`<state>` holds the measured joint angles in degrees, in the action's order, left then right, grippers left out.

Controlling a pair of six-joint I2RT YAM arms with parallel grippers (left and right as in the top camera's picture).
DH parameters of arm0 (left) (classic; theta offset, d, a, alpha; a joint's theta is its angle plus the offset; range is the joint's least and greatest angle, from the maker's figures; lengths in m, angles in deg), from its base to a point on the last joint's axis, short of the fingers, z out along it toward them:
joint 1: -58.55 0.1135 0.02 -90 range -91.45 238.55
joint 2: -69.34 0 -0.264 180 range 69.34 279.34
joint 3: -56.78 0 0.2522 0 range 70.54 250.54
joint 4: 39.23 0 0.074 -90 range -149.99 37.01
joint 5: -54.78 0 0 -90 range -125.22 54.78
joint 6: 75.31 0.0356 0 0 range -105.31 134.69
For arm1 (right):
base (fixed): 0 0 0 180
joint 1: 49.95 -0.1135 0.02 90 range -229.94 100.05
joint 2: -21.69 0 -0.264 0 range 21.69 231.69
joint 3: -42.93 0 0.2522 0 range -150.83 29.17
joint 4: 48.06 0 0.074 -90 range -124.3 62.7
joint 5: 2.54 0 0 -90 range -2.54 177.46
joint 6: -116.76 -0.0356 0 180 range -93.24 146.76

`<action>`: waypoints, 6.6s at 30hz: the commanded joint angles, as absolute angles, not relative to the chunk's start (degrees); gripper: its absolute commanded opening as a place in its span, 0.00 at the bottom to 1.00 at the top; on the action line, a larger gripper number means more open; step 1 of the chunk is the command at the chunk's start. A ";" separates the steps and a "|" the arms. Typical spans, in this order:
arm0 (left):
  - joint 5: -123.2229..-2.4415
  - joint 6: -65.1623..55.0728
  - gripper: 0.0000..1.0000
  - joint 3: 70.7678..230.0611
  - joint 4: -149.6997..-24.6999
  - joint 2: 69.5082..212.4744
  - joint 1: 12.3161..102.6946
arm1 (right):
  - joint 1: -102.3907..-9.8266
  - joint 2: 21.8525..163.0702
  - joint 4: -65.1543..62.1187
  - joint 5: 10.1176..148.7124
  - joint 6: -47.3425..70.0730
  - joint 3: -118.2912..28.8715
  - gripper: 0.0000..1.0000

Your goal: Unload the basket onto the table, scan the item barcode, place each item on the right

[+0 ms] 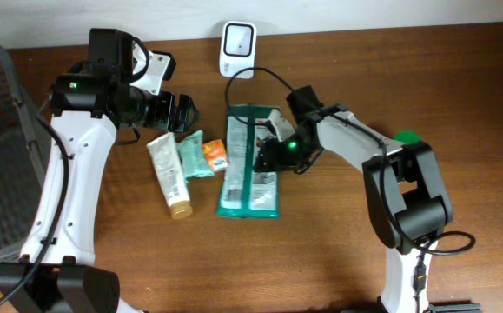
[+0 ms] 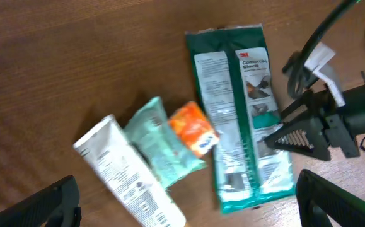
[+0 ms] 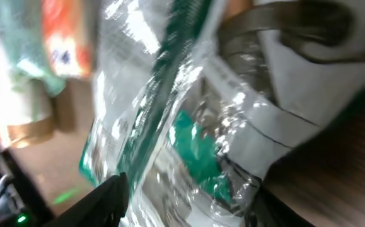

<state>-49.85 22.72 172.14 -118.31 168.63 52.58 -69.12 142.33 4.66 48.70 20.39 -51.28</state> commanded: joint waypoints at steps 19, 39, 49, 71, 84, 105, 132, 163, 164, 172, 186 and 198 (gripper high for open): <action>-50.46 23.40 0.99 173.10 -118.23 168.65 52.73 | -70.20 143.03 -0.50 48.70 17.05 -50.75 0.47; -50.46 23.40 0.99 173.10 -118.23 168.65 52.73 | -70.17 143.03 -0.02 53.68 17.44 -50.75 0.47; -50.46 23.40 0.99 173.10 -118.23 168.65 52.73 | -70.17 143.03 -0.02 53.70 17.46 -50.75 0.48; -50.44 23.40 0.99 173.10 -117.96 168.65 52.73 | -70.17 143.03 -1.53 52.48 13.55 -50.84 0.48; -38.83 21.19 0.19 171.83 -109.55 172.19 55.81 | -70.65 143.77 -5.53 51.76 0.72 -61.38 0.30; -54.11 32.43 0.13 171.83 -107.63 184.76 52.07 | -70.17 148.93 10.34 62.53 9.88 -56.68 0.08; -61.41 33.72 0.04 171.83 -104.06 195.62 48.42 | -57.91 148.91 27.50 53.63 23.30 -74.34 0.28; -65.67 36.25 0.02 163.51 -103.78 200.93 43.53 | -54.79 148.91 29.40 59.93 23.32 -74.23 0.46; -67.64 36.23 0.02 163.51 -103.89 200.93 43.53 | -54.79 148.91 29.40 59.95 23.32 -74.23 0.46; -78.37 36.23 0.01 163.51 -104.41 200.93 43.53 | -54.79 148.91 29.44 60.67 23.32 -74.23 0.47; -80.47 37.61 0.00 163.53 -105.70 200.91 40.62 | -54.79 148.91 29.64 61.18 23.32 -74.23 0.47; -72.86 40.30 0.00 169.06 -106.01 200.65 40.80 | -54.79 148.91 29.75 61.22 23.34 -73.22 0.47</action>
<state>-75.25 39.14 164.73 -105.75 199.84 40.34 -54.96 148.45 29.79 60.52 23.32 -73.38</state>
